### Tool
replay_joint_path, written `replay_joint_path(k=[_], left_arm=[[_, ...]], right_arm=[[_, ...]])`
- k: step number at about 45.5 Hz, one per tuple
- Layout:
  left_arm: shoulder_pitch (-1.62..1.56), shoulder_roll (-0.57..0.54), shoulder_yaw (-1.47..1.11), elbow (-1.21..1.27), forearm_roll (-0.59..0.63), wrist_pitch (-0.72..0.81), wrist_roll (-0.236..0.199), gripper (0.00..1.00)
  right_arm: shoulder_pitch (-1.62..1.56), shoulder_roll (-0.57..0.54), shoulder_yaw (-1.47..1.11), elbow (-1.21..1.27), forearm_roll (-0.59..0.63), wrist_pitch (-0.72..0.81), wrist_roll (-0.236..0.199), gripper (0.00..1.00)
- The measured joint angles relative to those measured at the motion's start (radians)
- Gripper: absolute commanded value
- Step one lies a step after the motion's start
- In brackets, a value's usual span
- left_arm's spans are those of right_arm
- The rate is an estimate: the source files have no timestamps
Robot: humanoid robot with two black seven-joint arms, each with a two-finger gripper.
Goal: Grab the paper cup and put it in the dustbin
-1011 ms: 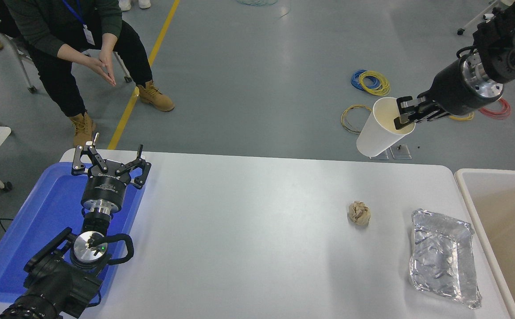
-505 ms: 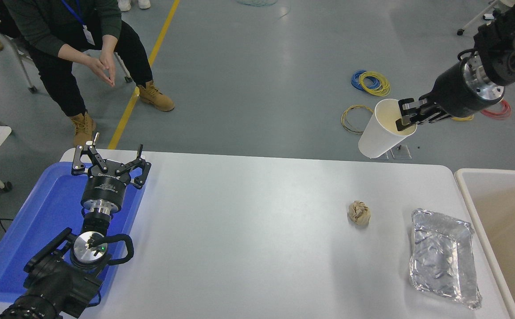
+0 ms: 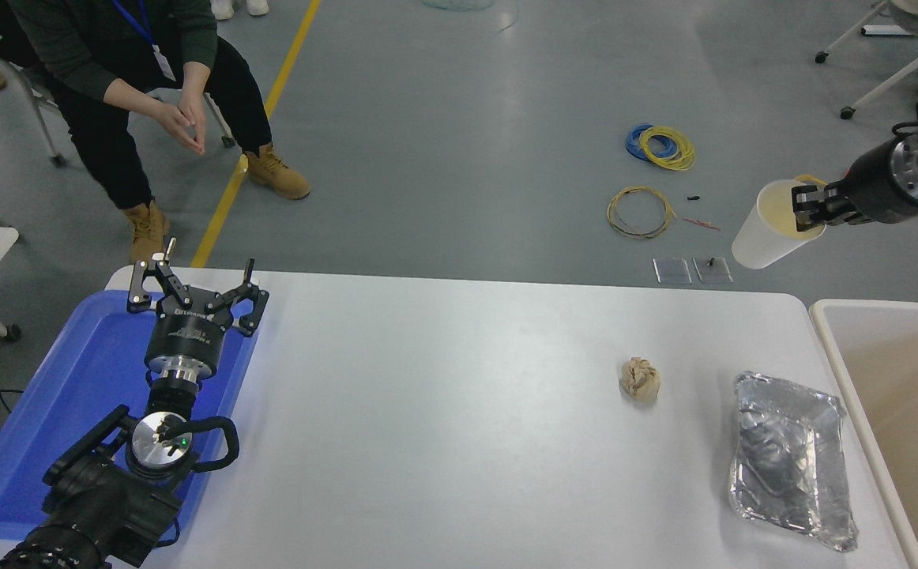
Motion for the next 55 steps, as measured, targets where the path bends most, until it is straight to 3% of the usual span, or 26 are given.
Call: replay_joint_path(k=[19, 39, 55], left_arm=[[0.000, 0.000, 0.000, 0.000, 0.000, 0.000, 0.000, 1.00], [0.000, 0.000, 0.000, 0.000, 0.000, 0.000, 0.000, 1.00], [0.000, 0.000, 0.000, 0.000, 0.000, 0.000, 0.000, 1.00]], right_arm=[[-0.362, 0.000, 0.072, -0.363, 0.062, -0.129, -0.010, 0.00], [-0.603, -0.039, 0.237, -0.435, 0.078, -0.314, -0.057, 0.00], [-0.780, -0.048, 0.339, -0.454, 0.095, -0.424, -0.069, 0.00]])
